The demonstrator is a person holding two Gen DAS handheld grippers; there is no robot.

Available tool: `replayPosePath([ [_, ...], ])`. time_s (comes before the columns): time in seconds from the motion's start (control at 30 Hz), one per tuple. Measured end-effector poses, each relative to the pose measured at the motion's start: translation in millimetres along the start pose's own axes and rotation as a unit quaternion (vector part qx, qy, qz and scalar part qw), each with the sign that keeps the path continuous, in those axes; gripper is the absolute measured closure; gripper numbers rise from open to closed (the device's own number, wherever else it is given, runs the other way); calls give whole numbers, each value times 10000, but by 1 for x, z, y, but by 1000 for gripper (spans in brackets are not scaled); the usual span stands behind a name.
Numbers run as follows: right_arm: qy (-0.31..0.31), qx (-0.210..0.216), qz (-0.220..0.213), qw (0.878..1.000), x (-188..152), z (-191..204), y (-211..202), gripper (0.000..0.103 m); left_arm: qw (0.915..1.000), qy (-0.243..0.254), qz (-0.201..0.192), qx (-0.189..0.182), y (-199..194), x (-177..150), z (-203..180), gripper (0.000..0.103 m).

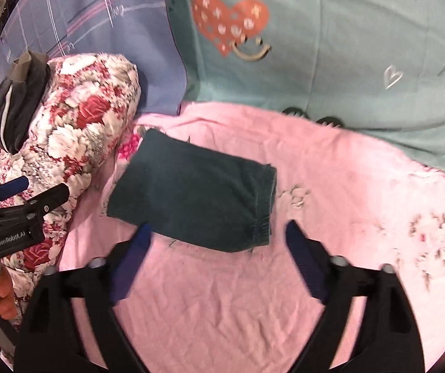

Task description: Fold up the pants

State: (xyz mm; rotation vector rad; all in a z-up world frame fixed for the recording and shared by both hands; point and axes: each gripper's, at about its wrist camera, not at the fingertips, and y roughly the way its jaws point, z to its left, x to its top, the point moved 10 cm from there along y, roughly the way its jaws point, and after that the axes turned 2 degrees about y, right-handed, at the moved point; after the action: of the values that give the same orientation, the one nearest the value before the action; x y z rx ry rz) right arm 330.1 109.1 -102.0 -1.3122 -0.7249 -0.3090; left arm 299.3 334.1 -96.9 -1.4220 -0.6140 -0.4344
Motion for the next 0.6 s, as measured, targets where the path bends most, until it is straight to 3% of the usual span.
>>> replayPosePath([
  [0.27,205,140,-95,9996,-20,11,-47,7,9992,342,-222,-30,-50,-13,-15,2],
  [0.6,280,101,-87,9995,-40,4,-73,7,9991,382,-185,-56,-65,-33,-23,2],
])
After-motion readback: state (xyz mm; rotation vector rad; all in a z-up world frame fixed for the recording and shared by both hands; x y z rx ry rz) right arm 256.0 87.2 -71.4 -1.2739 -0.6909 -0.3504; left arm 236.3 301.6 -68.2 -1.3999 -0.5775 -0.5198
